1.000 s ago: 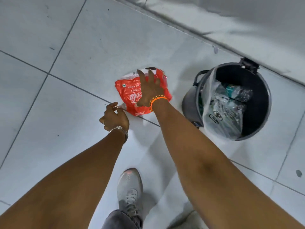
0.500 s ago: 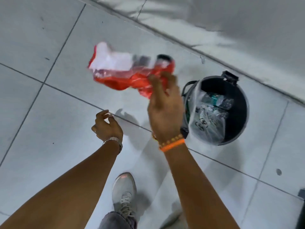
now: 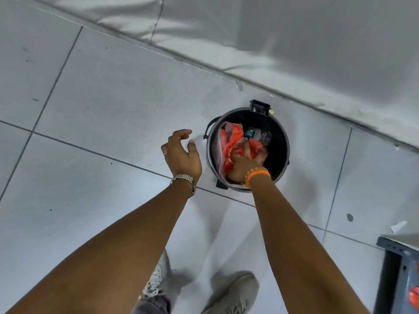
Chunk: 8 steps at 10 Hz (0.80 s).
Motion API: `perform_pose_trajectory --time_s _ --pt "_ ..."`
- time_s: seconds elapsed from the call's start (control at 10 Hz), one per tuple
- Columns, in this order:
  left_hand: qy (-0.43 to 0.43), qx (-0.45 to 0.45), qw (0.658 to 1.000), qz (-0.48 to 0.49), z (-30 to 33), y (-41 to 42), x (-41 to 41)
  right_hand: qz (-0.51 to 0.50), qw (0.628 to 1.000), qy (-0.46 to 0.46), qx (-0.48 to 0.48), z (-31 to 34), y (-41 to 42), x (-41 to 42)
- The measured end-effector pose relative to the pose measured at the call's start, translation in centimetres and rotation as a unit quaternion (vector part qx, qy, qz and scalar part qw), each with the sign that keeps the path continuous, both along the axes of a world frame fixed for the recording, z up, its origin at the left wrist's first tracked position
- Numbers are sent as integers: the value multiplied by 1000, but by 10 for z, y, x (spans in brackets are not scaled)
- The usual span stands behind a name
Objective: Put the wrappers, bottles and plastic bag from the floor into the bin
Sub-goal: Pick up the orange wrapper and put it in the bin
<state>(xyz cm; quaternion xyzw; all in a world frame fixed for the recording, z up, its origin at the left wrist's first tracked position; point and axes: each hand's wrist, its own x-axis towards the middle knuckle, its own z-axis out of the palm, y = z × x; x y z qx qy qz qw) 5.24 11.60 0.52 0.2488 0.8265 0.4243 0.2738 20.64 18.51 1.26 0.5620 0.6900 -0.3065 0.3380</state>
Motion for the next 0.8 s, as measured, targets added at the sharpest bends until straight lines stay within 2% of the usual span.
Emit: perform_pose_trajectory --time_s 0.1,0.2,0.3,0.4,0.5,0.6,0.7,0.8 --pt "11 7 1000 -21 -10 -4 3 63 990 -122 15 -26 6 -19" --pt "30 8 999 -26 -22 -12 6 171 960 -200 98 -50 -2 -33" --pt "48 17 998 -38 -28 -15 7 210 948 -193 140 -63 -1 -39" --pt "59 22 995 -74 -26 -13 4 181 962 -148 140 -68 3 -36" --pt "61 5 996 -72 -20 -12 0 118 985 -60 109 -64 1 -19" --pt "59 -10 997 -46 -6 -2 -4 152 985 5 88 -45 8 -7" --pt "64 -23 997 -34 25 3 -8 69 996 51 37 -6 9 1" --pt "64 -2 998 -4 75 21 -11 45 989 111 84 39 13 5"
